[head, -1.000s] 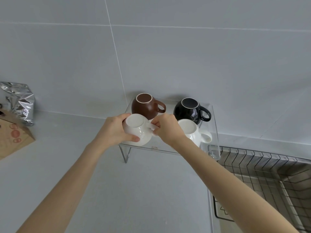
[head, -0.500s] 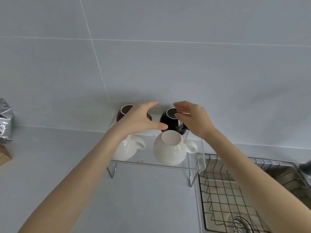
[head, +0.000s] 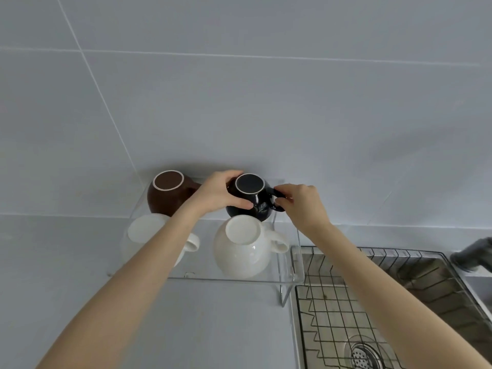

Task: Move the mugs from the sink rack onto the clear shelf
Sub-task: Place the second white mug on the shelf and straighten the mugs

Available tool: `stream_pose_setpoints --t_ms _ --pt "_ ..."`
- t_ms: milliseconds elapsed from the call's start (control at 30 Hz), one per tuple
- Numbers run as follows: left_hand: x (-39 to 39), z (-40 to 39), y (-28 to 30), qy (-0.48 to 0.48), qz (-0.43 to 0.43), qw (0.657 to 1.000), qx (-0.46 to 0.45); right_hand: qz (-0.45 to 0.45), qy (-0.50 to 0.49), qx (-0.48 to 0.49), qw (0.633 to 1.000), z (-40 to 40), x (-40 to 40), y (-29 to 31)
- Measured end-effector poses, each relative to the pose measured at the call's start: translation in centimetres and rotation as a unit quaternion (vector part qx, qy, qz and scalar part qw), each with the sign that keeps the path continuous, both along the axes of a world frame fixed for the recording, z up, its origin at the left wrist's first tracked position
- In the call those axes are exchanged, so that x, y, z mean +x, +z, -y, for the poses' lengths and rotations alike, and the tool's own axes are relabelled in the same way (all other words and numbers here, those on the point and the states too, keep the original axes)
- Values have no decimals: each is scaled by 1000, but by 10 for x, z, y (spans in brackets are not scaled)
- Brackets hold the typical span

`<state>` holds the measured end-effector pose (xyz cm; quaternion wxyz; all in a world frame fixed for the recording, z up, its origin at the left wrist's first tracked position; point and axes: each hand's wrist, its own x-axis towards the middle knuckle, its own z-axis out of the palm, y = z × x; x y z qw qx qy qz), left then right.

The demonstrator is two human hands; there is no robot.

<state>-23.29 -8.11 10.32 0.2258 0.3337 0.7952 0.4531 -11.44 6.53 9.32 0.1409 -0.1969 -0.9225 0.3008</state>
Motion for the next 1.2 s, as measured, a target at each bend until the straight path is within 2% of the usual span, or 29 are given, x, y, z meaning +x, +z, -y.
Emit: stream_pose_setpoints --t_ms 367,1200 --pt "9 -5 -3 71 -82 994 -6 -20 15 -13 1000 -15 -10 -2" --pt "7 -1 -3 89 -73 993 -14 -33 28 -27 999 -11 -10 0"
